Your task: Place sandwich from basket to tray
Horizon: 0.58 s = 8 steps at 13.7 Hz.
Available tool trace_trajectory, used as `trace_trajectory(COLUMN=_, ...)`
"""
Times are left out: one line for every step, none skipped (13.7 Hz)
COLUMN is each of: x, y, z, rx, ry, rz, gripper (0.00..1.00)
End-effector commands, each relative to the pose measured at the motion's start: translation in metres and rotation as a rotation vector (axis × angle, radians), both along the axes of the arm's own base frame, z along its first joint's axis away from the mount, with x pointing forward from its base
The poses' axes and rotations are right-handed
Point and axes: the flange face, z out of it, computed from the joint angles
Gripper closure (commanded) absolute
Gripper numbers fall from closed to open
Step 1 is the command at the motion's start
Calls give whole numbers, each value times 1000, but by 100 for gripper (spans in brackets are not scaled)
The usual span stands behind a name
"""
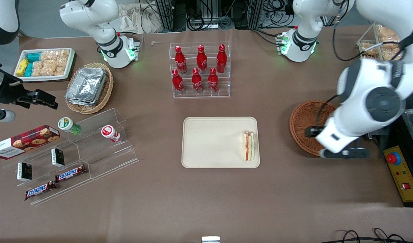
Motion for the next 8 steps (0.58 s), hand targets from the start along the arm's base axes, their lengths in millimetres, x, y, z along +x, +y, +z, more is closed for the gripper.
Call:
trace_trajectory(x=-8, y=52, z=23, rx=-18, ry=5, rz=-66, gripper=0)
trace_trajectory(x=-8, y=61, z=29, rx=-37, ry=8, rz=-22, gripper=0)
trace_trajectory(x=-9, y=63, z=38, rx=-38, ry=3, rz=15, gripper=0)
trace_trajectory(x=-9, y=65, z=44, rx=-30, ry=3, rz=61, gripper=0)
trace_trajectory(x=-8, y=76, z=48, rx=-26, ry=-3, rz=98, gripper=0)
trace_trajectory(x=-7, y=95, z=51, rx=-34, ry=-8, rz=127, gripper=0)
trace_trajectory(x=-7, y=104, z=51, rx=-31, ry=-9, rz=142, gripper=0)
trace_trajectory(x=-7, y=101, z=52, rx=-23, ry=-10, rz=131, gripper=0)
